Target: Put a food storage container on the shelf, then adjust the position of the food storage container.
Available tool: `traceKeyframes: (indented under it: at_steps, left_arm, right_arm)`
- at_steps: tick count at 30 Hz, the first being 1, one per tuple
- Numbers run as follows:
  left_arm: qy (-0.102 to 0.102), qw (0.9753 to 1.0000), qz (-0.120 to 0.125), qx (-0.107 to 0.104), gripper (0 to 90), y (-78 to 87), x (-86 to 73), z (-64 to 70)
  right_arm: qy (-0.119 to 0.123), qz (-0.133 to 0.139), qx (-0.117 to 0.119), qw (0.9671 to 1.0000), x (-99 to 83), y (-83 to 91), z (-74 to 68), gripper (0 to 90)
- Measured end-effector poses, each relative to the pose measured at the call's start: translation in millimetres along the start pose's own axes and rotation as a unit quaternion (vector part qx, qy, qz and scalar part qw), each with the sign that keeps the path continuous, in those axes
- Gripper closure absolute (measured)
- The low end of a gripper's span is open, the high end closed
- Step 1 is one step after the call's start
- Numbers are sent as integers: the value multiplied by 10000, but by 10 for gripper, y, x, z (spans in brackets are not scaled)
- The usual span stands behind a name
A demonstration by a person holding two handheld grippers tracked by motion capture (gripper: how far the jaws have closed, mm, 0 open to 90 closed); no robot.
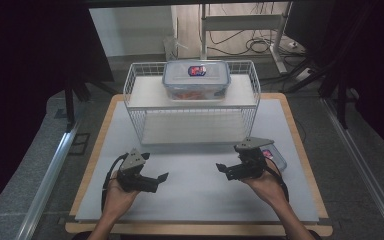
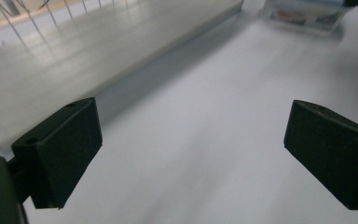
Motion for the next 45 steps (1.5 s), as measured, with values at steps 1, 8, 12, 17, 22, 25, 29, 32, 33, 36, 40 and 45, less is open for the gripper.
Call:
traceKeyframes:
  at_steps: [1, 8, 12, 17, 22, 25, 29, 32, 33, 36, 40, 45]
  left_arm:
    - [-76, 9999, -79, 85, 41, -4, -77, 11]
    - [-315, 9992, -177, 180, 36, 5, -211, 91]
    - [-269, 9994, -123, 182, 35, -3, -209, 96]
    - [-272, 9994, -107, 194, 38, 10, -211, 80]
    - [-208, 9996, -94, 182, 38, 16, -219, 66]
    - [-180, 9997, -94, 144, 38, 6, -223, 71]
    - [-208, 9997, -118, 108, 38, -15, -230, 84]
    - [-254, 9995, -149, 79, 39, -24, -233, 93]
    - [-272, 9995, -161, 73, 38, -29, -235, 98]
    - [-287, 9994, -174, 56, 39, -37, -238, 105]
    - [-301, 9993, -202, 44, 40, -48, -246, 106]
    - [-310, 9992, -230, 53, 43, -59, -253, 99]
  right_arm:
    - [30, -69, -23, 10000, -71, -1, -23, 57]
    - [74, -291, -40, 9995, -304, -59, -57, 52]
    - [109, -455, -33, 9989, -374, -106, -63, 42]
    - [-30, -456, 43, 9989, -377, -102, -49, 31]
    - [-59, -482, -143, 9987, -357, -55, 25, 168]
    - [-69, -437, -311, 9985, -311, 34, 109, 358]
    - [-82, -384, -437, 9983, -261, 187, 295, 608]
    - [-236, -290, -678, 9970, -249, 306, 484, 774]
    - [-259, -258, -742, 9966, -248, 331, 532, 807]
    - [-417, -191, -1121, 9926, -266, 460, 783, 879]
    - [-683, -203, -1503, 9861, -330, 582, 1034, 897]
    - [-910, -315, -1978, 9755, -469, 696, 1341, 898]
Point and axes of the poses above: each handheld gripper's, and its own axes: y roughly backward along the jaws, x roughly out of its top, z roughly to its right, the point moved 5 cm from there along -y, roughly forward along the jaws, and after that the axes turned 8 degrees about z, right-handed, at the moved point
